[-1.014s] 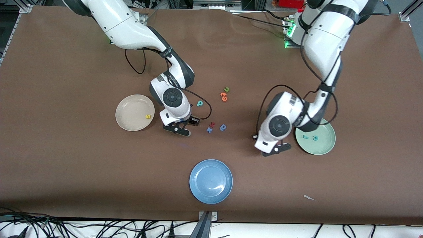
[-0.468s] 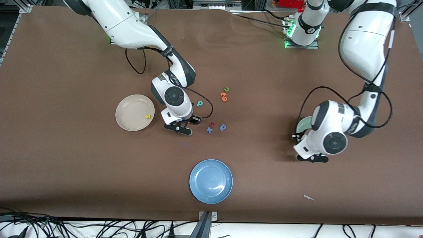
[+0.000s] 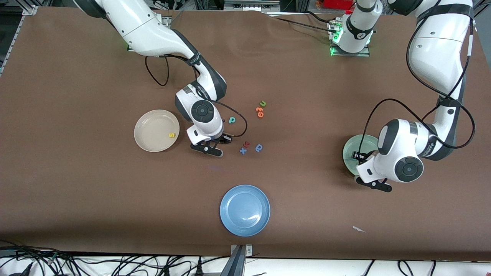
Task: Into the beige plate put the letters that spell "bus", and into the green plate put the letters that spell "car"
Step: 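Place the yellow a on the green plate with the left gripper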
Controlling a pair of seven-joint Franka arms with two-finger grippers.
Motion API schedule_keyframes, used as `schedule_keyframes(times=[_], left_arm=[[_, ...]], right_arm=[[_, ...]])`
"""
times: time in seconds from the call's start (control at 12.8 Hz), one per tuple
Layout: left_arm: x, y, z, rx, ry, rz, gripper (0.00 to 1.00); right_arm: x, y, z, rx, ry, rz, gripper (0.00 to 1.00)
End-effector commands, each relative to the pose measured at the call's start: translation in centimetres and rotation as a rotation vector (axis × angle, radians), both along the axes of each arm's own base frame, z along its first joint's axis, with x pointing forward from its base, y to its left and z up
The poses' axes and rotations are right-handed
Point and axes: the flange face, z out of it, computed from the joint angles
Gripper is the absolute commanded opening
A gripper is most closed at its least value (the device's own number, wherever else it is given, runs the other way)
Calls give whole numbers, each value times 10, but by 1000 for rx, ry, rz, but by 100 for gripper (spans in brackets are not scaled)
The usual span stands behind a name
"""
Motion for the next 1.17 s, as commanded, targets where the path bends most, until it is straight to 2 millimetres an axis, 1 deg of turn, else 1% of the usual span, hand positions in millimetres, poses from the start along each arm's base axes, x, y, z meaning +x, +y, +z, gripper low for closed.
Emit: schedule_keyframes(times=[0.0, 0.08, 0.16, 0.23, 0.31, 0.39, 0.47, 0.55, 0.62, 0.7, 0.78, 0.86, 0.94, 1.01, 1.09], left_arm=[[4, 5, 26, 17, -36, 99, 100], [5, 4, 42, 21, -54, 106, 100], [4, 6, 51, 22, -51, 108, 100], [4, 6, 60, 22, -60, 109, 100], [3, 8, 76, 27, -67, 112, 100], [1, 11, 98, 33, -78, 117, 100], [-2, 17, 115, 20, -76, 138, 100], [-5, 17, 130, 6, -77, 153, 100], [-11, 23, 140, 11, -60, 161, 100], [-16, 29, 158, 15, -55, 173, 100], [-19, 31, 170, 18, -58, 177, 100], [-23, 39, 181, 10, -70, 194, 100], [-25, 53, 192, -22, -81, 232, 100], [-26, 58, 204, -53, -91, 256, 100], [-28, 61, 215, -53, -106, 263, 100]], right_arm=[[0, -12, 28, -7, -22, 31, 0], [1, -24, 42, -12, -25, 46, 0], [2, -43, 53, -23, -20, 80, 0], [1, -67, 62, -36, -4, 126, 0], [1, -94, 71, -46, 5, 169, 0], [-1, -119, 76, -54, 14, 209, 0], [-1, -144, 79, -58, 22, 238, 0], [-3, -165, 83, -63, 30, 269, 0], [-4, -188, 81, -66, 45, 287, 4], [-9, -204, 76, -69, 62, 303, 5], [-12, -216, 72, -70, 72, 305, 8], [-17, -223, 66, -72, 87, 301, 22], [-18, -226, 65, -73, 92, 296, 44], [-18, -228, 64, -73, 95, 292, 75], [-18, -229, 65, -74, 94, 286, 91]])
